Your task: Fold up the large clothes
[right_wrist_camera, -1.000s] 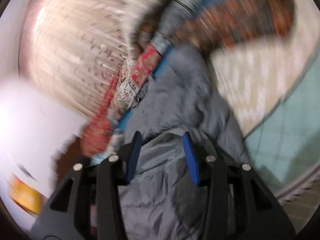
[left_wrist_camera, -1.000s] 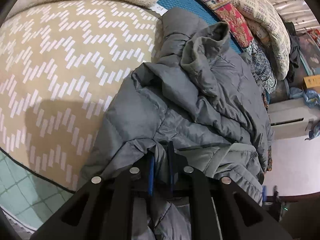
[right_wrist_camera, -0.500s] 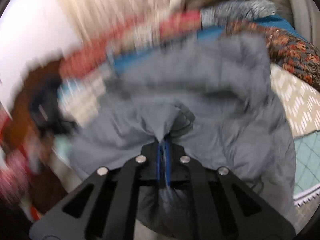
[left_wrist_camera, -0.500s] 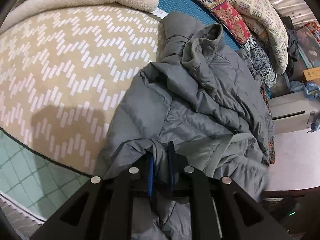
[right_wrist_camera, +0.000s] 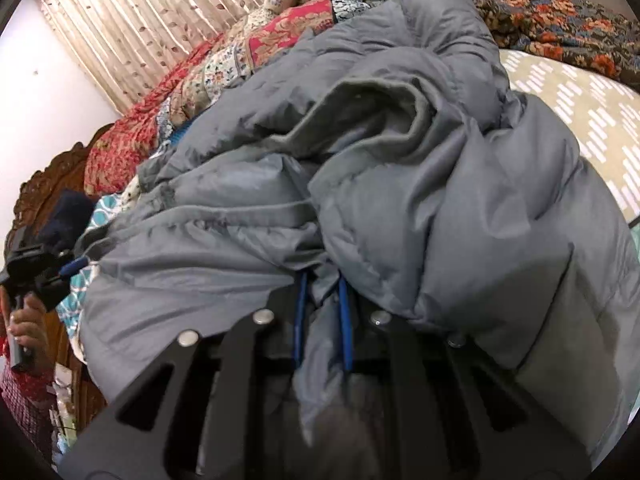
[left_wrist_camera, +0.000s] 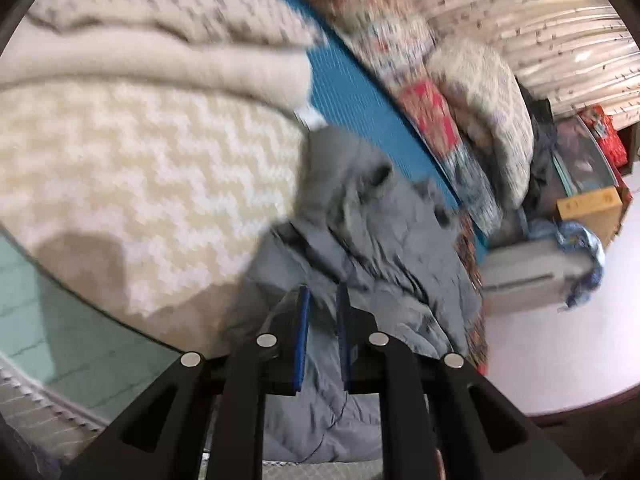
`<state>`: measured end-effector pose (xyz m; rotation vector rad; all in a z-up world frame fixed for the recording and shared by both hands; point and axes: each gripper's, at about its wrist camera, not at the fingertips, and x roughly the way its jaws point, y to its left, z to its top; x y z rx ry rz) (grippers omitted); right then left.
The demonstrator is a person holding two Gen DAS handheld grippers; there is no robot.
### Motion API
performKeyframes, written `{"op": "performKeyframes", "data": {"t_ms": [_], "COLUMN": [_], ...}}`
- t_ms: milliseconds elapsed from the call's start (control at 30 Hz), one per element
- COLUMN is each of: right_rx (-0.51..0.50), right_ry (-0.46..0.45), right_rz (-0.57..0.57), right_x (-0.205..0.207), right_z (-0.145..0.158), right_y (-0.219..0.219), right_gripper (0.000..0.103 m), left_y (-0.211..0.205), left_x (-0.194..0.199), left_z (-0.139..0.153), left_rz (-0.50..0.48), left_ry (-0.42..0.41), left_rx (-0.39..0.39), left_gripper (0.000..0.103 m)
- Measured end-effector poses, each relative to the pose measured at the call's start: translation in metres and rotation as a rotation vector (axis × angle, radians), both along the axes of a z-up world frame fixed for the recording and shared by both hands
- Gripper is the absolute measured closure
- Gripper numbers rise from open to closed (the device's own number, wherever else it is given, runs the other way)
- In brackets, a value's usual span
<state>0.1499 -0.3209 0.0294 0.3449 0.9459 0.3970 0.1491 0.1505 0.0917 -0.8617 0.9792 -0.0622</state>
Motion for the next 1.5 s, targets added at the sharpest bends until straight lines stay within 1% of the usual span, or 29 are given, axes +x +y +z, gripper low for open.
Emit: {"op": "performKeyframes", "data": {"t_ms": [67,100,133,167,200,233,333,433,500,533,567,600,633,700,733,767,800,900,933,1033,1067,1100,1133,1167,1200,1267,1333,1400,1500], "right_rx": [0.004,0.003,0.016,0.029,0.04,0.037,0.019,-0.046,-0.1,-0.12,-0.177,-0.217,-0.226,-0.085,-0.007,0.028,0.031,-0.043,-0.063,-0.113,-0.14,-0.156,-0.167,-0.17,-0.167,-0.165,-0.181,-0.192,-0.229], "right_ry": [-0.002,-0.002,-0.001,-0.003,-0.028,-0.062,-0.167,-0.202,-0.174,-0.146,-0.102,-0.056,0.028,0.044,0.078,0.094,0.096,0.062,0.063,0.093,0.105,0.121,0.127,0.117,0.093,0.024,-0.038,-0.08,-0.133], "right_rz": [0.006,0.007,0.016,0.021,0.015,0.009,0.024,0.029,0.023,0.024,0.009,-0.004,-0.02,-0.072,-0.115,-0.132,-0.135,-0.107,-0.106,-0.091,-0.066,-0.031,0.007,0.032,0.061,0.132,0.157,0.16,0.19], "right_x": [-0.002,-0.006,-0.009,-0.007,-0.014,-0.02,-0.031,-0.02,-0.001,0.01,0.024,0.033,0.044,0.045,0.042,0.037,0.032,0.018,0.019,0.031,0.033,0.032,0.03,0.028,0.023,0.017,0.024,0.051,0.107], "right_z": [0.001,0.005,0.01,0.017,0.028,0.039,0.073,0.091,0.088,0.079,0.064,0.048,0.023,0.011,0.008,0.007,0.006,0.005,0.005,0.009,0.015,0.023,0.033,0.043,0.057,0.088,0.112,0.13,0.144], "right_y": [0.0,0.003,0.003,0.003,0.001,0.0,-0.005,-0.005,-0.005,-0.007,-0.011,-0.016,-0.027,-0.047,-0.059,-0.065,-0.067,-0.062,-0.059,-0.055,-0.052,-0.05,-0.048,-0.048,-0.047,-0.043,-0.036,-0.022,0.019], "right_gripper": [0.089,0.084,0.078,0.063,0.053,0.052,0.052,0.052,0.053,0.053,0.058,0.068,0.073,0.083,0.085,0.085,0.086,0.086,0.086,0.086,0.083,0.076,0.07,0.058,0.053,0.053,0.053,0.053,0.053], "left_y": [-0.009,-0.018,-0.028,-0.045,-0.062,-0.081,-0.12,-0.144,-0.157,-0.161,-0.163,-0.161,-0.16,-0.152,-0.148,-0.145,-0.144,-0.141,-0.141,-0.136,-0.134,-0.13,-0.126,-0.121,-0.117,-0.104,-0.101,-0.111,-0.154], "left_x": [-0.006,-0.007,-0.006,-0.005,-0.004,-0.002,0.007,0.019,0.029,0.033,0.036,0.037,0.039,0.039,0.037,0.034,0.031,0.024,0.025,0.034,0.035,0.032,0.027,0.02,0.014,-0.003,-0.01,-0.009,-0.003], "left_z": [0.013,0.018,0.021,0.024,0.025,0.025,0.016,0.002,-0.014,-0.024,-0.034,-0.041,-0.05,-0.063,-0.065,-0.066,-0.066,-0.067,-0.069,-0.069,-0.067,-0.061,-0.053,-0.044,-0.036,-0.014,0.001,0.011,0.017], "left_rz": [-0.016,-0.048,-0.08,-0.135,-0.175,-0.226,-0.33,-0.386,-0.402,-0.408,-0.409,-0.408,-0.409,-0.423,-0.418,-0.415,-0.418,-0.45,-0.46,-0.447,-0.444,-0.44,-0.43,-0.418,-0.409,-0.369,-0.349,-0.376,-0.447], "left_ry": [-0.032,-0.046,-0.055,-0.065,-0.069,-0.072,-0.067,-0.036,-0.001,0.022,0.047,0.065,0.086,0.107,0.108,0.119,0.128,0.111,0.106,0.133,0.142,0.139,0.123,0.092,0.063,-0.015,-0.071,-0.12,-0.173], "left_rx": [0.021,0.031,0.046,0.087,0.125,0.175,0.265,0.303,0.378,0.429,0.477,0.501,0.519,0.496,0.48,0.467,0.46,0.477,0.485,0.458,0.45,0.452,0.459,0.465,0.47,0.478,0.434,0.395,0.377], "left_gripper": [0.084,0.084,0.084,0.084,0.084,0.084,0.084,0.084,0.084,0.084,0.084,0.084,0.084,0.084,0.084,0.084,0.084,0.084,0.084,0.084,0.084,0.084,0.084,0.084,0.084,0.084,0.084,0.084,0.084]}}
